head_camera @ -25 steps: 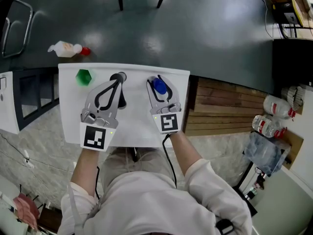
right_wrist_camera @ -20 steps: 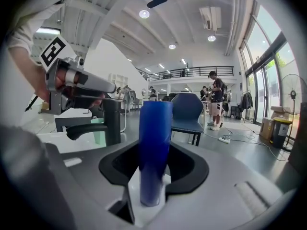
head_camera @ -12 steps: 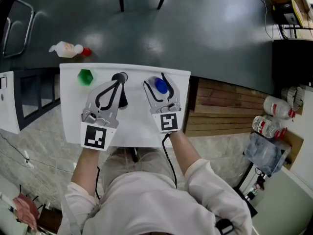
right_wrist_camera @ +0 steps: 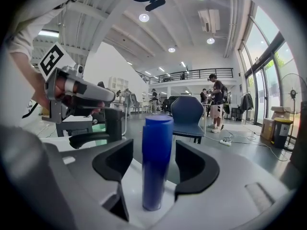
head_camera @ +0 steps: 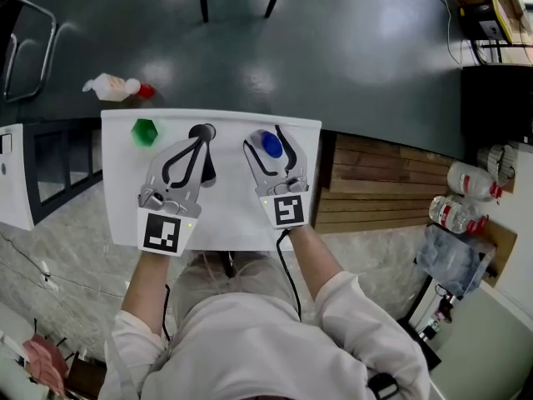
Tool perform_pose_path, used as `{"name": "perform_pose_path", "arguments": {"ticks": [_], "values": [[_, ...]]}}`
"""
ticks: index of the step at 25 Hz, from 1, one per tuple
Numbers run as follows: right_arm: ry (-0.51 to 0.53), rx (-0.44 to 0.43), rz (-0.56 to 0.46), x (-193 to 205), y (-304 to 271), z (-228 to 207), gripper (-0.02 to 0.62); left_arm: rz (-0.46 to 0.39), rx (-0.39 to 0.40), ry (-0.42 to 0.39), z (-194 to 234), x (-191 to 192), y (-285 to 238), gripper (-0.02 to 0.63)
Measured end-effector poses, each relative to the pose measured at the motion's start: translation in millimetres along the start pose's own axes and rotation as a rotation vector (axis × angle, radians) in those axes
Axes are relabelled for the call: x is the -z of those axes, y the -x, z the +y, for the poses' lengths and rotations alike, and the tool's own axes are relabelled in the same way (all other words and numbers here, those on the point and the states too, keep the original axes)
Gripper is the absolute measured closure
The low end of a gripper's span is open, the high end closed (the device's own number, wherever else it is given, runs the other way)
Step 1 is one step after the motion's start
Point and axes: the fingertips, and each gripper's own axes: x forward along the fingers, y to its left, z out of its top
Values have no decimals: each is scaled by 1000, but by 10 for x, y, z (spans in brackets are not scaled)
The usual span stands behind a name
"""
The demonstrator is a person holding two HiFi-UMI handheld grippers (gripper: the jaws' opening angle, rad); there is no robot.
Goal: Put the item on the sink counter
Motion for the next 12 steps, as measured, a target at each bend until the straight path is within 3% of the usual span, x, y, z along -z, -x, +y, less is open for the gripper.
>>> {"name": "perform_pose_path", "arguments": {"ticks": [12], "values": [[13,26,-43,-393,173,-50,322,-40,-1,-7,-41,-238,79,607]]}}
